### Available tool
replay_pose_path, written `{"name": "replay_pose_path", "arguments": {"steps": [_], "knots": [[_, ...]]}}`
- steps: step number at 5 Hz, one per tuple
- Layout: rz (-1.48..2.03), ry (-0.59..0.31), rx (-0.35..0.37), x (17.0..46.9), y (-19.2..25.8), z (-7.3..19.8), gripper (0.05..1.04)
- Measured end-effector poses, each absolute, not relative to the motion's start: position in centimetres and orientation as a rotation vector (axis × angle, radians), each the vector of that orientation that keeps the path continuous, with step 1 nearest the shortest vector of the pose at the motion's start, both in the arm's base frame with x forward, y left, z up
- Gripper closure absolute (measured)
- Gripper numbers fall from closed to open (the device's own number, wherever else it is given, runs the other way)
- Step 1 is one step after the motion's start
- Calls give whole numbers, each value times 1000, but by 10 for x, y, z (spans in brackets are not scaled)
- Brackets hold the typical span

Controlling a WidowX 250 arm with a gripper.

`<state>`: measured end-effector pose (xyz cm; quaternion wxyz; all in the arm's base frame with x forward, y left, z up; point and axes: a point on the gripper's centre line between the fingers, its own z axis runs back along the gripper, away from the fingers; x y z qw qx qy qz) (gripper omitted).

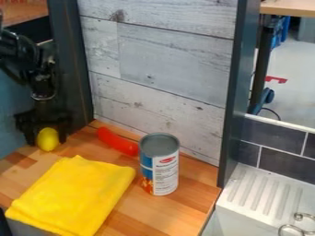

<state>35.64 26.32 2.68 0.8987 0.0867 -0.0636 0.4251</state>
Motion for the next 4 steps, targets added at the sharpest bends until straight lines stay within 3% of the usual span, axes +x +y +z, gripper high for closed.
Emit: {"name": "replay_pose_path", "arguments": {"steps": [1,2,4], "knots": [[958,-163,89,348,270,15,148],[977,-167,59,346,271,13,299],[894,-109,15,340,257,21,317]]}}
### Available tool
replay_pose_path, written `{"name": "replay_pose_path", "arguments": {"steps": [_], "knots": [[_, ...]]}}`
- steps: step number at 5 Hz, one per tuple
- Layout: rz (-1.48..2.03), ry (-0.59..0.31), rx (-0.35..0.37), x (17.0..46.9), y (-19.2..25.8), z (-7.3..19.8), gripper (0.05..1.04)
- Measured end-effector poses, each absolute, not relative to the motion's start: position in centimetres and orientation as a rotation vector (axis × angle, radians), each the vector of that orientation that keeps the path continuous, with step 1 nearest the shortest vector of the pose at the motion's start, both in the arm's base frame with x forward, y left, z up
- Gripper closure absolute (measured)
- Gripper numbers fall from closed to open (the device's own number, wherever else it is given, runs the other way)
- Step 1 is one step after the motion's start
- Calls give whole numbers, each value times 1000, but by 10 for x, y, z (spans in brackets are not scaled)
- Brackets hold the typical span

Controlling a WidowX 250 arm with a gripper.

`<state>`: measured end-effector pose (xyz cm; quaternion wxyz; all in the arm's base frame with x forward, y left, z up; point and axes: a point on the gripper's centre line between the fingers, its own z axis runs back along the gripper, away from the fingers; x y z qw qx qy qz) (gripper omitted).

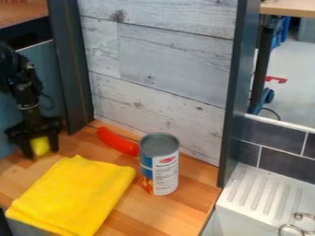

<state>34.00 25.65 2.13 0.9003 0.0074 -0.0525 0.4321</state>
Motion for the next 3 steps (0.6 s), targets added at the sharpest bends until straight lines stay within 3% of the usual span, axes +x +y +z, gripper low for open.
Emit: {"name": "replay_pose_path", "arguments": {"steps": [1,2,3], "knots": [[744,-104,-39,343,238,58,317],[517,-62,-30,346,183,95,317],[264,13,-12,330,127,100,317]]}}
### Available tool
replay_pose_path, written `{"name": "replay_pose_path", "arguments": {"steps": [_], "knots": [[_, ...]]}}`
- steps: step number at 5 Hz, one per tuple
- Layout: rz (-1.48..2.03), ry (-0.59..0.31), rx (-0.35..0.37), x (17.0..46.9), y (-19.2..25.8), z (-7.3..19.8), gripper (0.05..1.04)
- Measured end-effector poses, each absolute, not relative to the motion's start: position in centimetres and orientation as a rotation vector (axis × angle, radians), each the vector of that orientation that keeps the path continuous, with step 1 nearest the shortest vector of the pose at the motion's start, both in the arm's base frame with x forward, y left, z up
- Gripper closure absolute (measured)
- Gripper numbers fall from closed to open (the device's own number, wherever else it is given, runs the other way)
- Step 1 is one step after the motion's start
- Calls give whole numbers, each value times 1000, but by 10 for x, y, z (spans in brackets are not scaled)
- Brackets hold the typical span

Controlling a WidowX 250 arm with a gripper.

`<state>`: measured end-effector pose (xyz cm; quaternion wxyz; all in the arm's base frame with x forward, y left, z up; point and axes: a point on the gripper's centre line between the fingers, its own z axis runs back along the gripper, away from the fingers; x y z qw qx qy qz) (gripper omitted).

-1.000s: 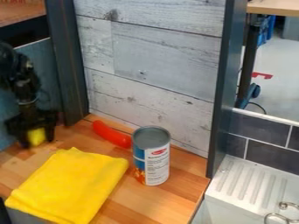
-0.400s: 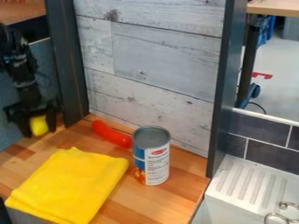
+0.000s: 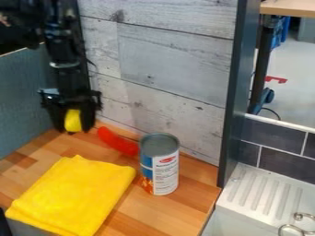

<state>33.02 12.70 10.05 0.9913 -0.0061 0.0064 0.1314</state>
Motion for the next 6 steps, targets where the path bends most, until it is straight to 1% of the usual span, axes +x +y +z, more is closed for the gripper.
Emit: {"name": "replay_pose_path", "arguments": {"steps": [1,2,3,4,6], "knots": [[127,86,-15,308,82,83,317],[30,140,-16,286,40,74,317],[-19,176,-14,263,33,70,317],[-41,209,-20,248,30,59,317],[-162,238,-14,237,10,26,317]]}}
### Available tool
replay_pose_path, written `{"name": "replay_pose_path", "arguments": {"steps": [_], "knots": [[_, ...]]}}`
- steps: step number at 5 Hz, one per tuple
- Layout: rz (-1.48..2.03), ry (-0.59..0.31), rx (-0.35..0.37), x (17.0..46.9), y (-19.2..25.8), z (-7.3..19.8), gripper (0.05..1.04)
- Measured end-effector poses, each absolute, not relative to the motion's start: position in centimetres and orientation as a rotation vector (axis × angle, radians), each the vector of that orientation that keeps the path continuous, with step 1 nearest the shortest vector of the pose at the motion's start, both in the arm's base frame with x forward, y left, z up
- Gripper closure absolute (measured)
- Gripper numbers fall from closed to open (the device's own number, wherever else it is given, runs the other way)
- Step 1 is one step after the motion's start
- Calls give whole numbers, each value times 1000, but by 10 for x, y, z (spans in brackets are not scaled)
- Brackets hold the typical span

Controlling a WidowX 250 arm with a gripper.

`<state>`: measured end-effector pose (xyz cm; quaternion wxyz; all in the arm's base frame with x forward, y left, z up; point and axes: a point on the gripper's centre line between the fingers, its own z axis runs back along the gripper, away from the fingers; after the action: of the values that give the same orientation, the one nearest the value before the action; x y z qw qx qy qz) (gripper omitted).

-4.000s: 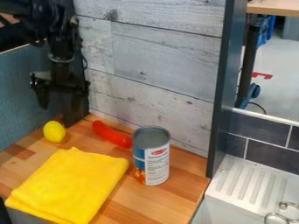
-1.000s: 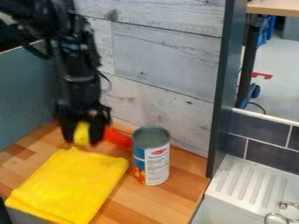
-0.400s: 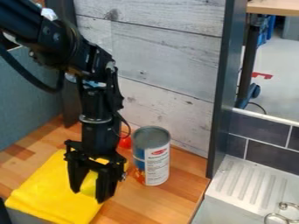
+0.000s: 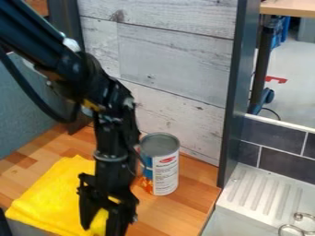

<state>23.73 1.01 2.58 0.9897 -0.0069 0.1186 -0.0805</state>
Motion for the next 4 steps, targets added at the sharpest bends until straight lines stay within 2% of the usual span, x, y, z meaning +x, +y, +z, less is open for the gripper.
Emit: {"name": "replay_pose_path", "arguments": {"steps": [1,2,3,4], "knots": [[-235,224,-11,234,-4,15,317],[-315,174,-55,240,-14,6,317],[-327,171,-64,244,-15,2,317],[-336,162,-55,247,-13,1,244]]}}
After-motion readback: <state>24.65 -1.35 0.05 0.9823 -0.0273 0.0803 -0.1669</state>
